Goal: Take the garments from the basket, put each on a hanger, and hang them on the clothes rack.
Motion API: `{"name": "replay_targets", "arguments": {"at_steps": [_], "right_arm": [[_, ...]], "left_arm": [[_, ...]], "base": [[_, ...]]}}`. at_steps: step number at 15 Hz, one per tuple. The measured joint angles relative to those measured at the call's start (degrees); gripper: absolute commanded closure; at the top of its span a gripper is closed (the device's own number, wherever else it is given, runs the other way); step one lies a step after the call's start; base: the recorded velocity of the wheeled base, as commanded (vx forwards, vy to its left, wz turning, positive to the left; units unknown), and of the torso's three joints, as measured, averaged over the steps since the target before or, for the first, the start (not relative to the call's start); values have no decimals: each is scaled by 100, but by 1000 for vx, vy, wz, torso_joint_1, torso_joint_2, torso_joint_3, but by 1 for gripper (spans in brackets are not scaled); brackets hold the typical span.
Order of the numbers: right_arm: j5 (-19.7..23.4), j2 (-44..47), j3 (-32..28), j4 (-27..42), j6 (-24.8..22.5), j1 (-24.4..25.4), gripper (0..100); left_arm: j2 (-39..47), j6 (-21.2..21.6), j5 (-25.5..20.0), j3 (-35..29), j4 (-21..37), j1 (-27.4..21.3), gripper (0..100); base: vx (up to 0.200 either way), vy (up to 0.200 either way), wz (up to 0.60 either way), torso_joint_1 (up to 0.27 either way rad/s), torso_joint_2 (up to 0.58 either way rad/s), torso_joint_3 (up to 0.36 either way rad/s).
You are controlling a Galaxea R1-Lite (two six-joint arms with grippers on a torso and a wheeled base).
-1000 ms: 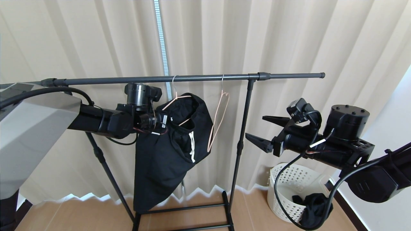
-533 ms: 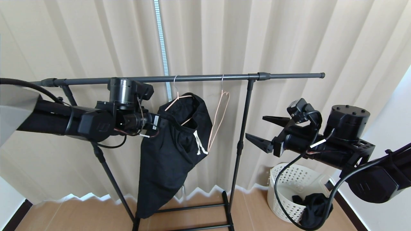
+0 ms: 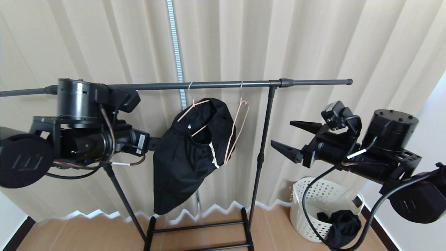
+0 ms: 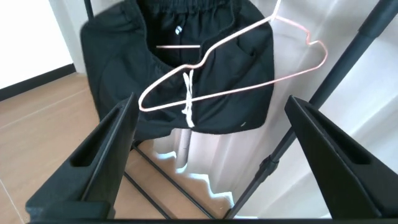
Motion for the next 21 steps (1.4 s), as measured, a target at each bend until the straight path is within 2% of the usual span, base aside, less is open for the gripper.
{"name": "replay_targets", "arguments": {"at_steps": [2, 4, 8, 11, 15, 17, 19, 21], "right_arm": [[-33, -562, 321, 7, 1, 0, 0], [-202, -1303, 970, 40, 1, -6, 0], [-747, -2817, 2159, 475, -7, -28, 0], [-1079, -4022, 2856, 1403, -11, -28, 0], [-1226, -5791, 3595, 3271, -7, -28, 0], [-1452, -6640, 3744, 4194, -5, -39, 0], [-1738, -7461, 3822, 5115, -2, -41, 0], [-2050, -8112, 3857, 5553, 37, -44, 0]], "left_arm": [[-734, 6, -40, 596, -2, 0, 0], [-1616, -33, -148, 1403, -20, 52, 0], [-3477, -266, -874, 3039, -57, 162, 0], [-4887, -523, -1025, 3827, -35, 195, 0], [-6307, -652, -1019, 5097, 187, 369, 0], [-6789, -663, -1028, 5354, 373, 564, 0], [-7241, -816, -1052, 5439, 1081, 706, 0], [-7551, -942, -1061, 5459, 1280, 755, 0]], "base": [[0, 0, 0, 0, 0, 0], [0, 0, 0, 0, 0, 0], [0, 0, 0, 0, 0, 0], [0, 0, 0, 0, 0, 0], [0, 0, 0, 0, 0, 0], [0, 0, 0, 0, 0, 0], [0, 0, 0, 0, 0, 0], [0, 0, 0, 0, 0, 0]]}}
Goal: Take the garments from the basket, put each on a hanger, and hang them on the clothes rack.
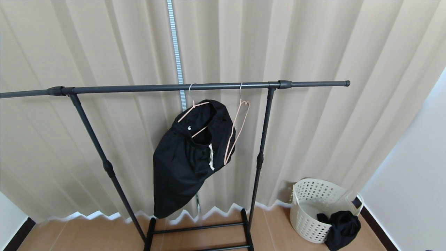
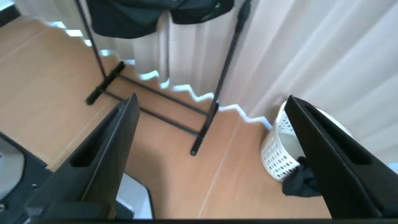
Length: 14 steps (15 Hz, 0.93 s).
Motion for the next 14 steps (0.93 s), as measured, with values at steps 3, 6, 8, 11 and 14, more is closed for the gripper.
{"name": "replay_targets", "arguments": {"at_steps": [3, 6, 8, 11, 14], "right_arm": [[-241, -513, 9, 37, 312, -24, 0], [-540, -745, 11, 46, 343, -124, 0], [-653, -955, 13, 46, 372, -312, 0], [-772, -1211, 16, 48, 396, -571, 0], [-779, -1458, 16, 55, 399, -1001, 0]], "left_arm": [[-151, -24, 24, 5, 7, 85, 0], [-146, -21, 71, 9, 7, 414, 0], [-168, 0, 52, 11, 7, 953, 0], [-346, 11, -2, 11, 7, 1165, 0], [-728, 12, -9, 11, 7, 497, 0]], "base": [[0, 0, 0, 0, 0, 0], [0, 0, 0, 0, 0, 0], [0, 0, 0, 0, 0, 0], [0, 0, 0, 0, 0, 0], [0, 0, 0, 0, 0, 0]]}}
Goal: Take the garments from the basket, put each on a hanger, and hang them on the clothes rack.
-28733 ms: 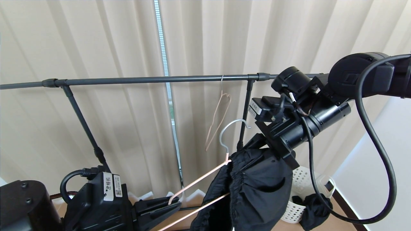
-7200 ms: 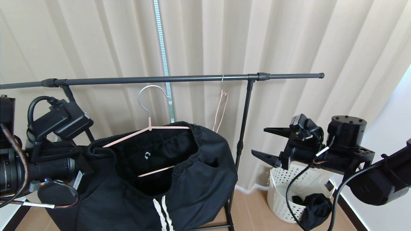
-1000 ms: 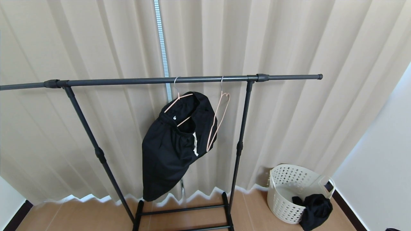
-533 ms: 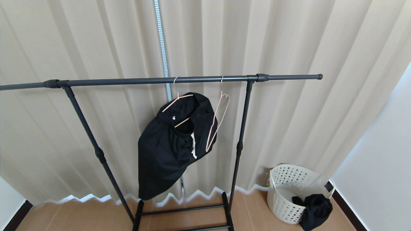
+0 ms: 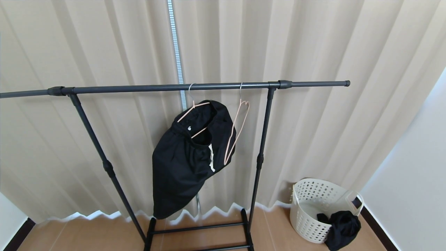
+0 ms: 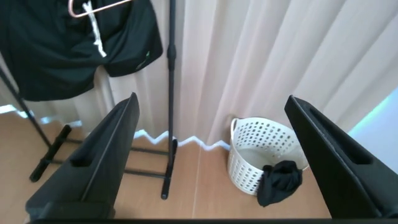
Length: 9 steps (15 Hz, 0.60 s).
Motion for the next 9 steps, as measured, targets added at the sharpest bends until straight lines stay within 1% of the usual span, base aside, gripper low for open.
{"name": "replay_targets", "arguments": {"at_steps": [1, 2, 3, 6, 7, 8, 9], "right_arm": [[5, -119, 0, 0, 1, -215, 0], [11, -245, 0, 0, 0, -394, 0], [13, -354, 0, 0, 1, -513, 0], [27, -594, 0, 0, 1, -645, 0], [20, -667, 0, -16, 56, -669, 0], [-77, -719, 0, -44, 193, -686, 0], [-178, -761, 0, -60, 266, -695, 0]], "left_arm": [[-154, 0, 1, 0, 0, -205, 0], [-258, -1, 11, 0, 1, -255, 0], [-324, 2, 41, 0, 1, -148, 0], [-488, 67, 140, -2, -5, 456, 0], [-553, 35, 224, -2, -21, 552, 0], [-608, -135, 344, 0, -49, 588, 0], [-694, -189, 319, 0, -73, 524, 0]], "base": [[0, 0, 0, 0, 0, 0], [0, 0, 0, 0, 0, 0], [0, 0, 0, 0, 0, 0], [0, 0, 0, 0, 0, 0], [0, 0, 0, 0, 0, 0], [0, 0, 0, 0, 0, 0], [0, 0, 0, 0, 0, 0]]}}
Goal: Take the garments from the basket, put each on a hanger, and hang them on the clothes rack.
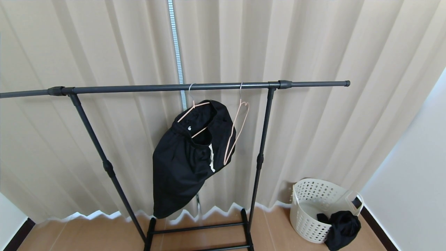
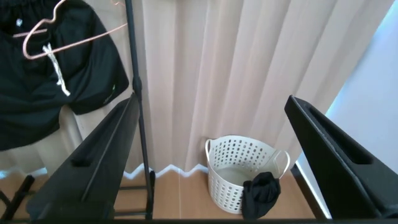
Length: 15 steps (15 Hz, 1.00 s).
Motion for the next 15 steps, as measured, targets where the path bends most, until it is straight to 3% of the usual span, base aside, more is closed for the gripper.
{"name": "replay_targets", "arguments": {"at_steps": [4, 7, 15], "right_arm": [[-71, -56, 0, -27, 57, -9, 0], [-222, -66, 0, -38, 262, -9, 0], [-116, -66, 0, 17, 238, -9, 0]], "left_arm": [[-293, -22, -66, 5, -13, -133, 0], [-350, -44, 429, 7, -32, -134, 0], [-362, -60, 132, 7, -32, -141, 0]], "base": [[0, 0, 0, 0, 0, 0], [0, 0, 0, 0, 0, 0], [0, 0, 0, 0, 0, 0]]}}
